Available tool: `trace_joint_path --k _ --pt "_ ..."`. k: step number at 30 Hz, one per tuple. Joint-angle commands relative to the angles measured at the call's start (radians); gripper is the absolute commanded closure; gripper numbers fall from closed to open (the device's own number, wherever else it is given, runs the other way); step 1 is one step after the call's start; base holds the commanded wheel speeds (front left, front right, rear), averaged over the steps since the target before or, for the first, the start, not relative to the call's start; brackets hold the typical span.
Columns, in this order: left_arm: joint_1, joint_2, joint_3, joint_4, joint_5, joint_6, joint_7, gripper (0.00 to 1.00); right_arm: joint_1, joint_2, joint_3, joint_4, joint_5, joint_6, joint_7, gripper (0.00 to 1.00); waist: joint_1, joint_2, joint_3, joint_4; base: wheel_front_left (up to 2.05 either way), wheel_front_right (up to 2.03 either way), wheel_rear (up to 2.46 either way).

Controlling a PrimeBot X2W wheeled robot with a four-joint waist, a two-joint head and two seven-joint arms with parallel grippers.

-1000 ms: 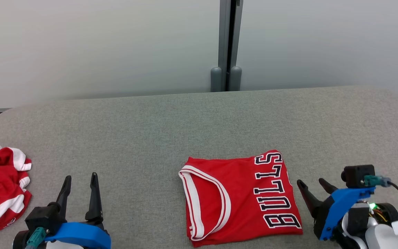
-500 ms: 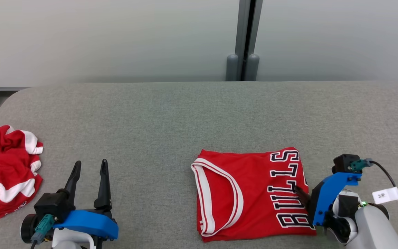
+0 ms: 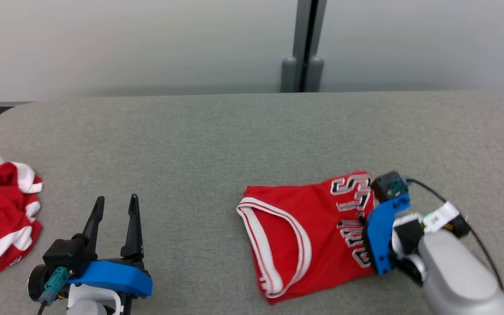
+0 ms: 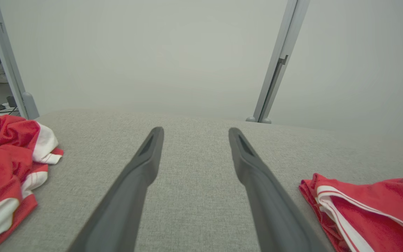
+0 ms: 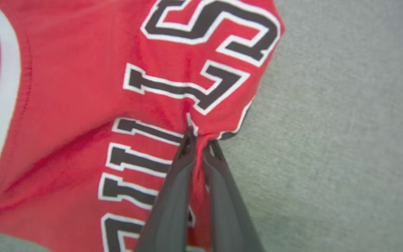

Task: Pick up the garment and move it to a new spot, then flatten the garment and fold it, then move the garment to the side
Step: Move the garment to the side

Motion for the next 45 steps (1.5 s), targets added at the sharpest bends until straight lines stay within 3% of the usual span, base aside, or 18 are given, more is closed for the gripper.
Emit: trace_joint_path --k 1,11,18,24,32,44,45 --pt "-0.012 -0.004 0.01 -0.012 0.006 -0.001 -0.004 0.0 -0.055 -0.056 0.053 -0.034 0.001 0.0 -0.018 1.0 0.0 -0.0001 0.012 -0.017 0.0 0.0 0.0" --pt "-0.058 -0.005 0.048 -0.098 0.016 -0.002 -0.003 0.0 -0.31 -0.313 0.303 -0.174 0.085 -0.001 -0.023 1.0 0.0 -0.0001 0.141 -0.161 0.0 0.0 0.0" --pt "-0.113 0.017 0.052 -0.131 0.036 -0.004 -0.003 0.0 -0.42 -0.422 0.335 -0.162 0.118 -0.001 -0.074 1.0 0.0 -0.0001 0.233 -0.257 0.0 0.0 0.0" --pt "-0.169 0.046 0.049 -0.152 0.038 -0.007 -0.003 0.0 -0.485 -0.492 0.292 -0.093 0.108 -0.001 -0.189 1.0 0.0 -0.0001 0.323 -0.318 0.0 0.0 0.0" --pt "-0.209 0.091 0.032 -0.18 0.053 -0.008 0.007 0.0 -0.528 -0.494 0.182 0.043 0.021 -0.001 -0.328 1.0 0.0 -0.0001 0.409 -0.35 0.0 0.0 0.0" --pt "-0.2 0.122 0.023 -0.223 0.049 -0.001 0.037 0.0 -0.537 -0.409 -0.055 0.23 -0.177 -0.001 -0.444 1.0 0.0 -0.0001 0.428 -0.346 0.0 0.0 0.0" --pt "-0.197 0.123 0.022 -0.222 0.047 0.0 0.038 0.0 -0.536 -0.403 -0.07 0.24 -0.19 -0.001 -0.453 0.91 0.0 -0.0001 0.426 -0.344 0.0 0.0 0.0"
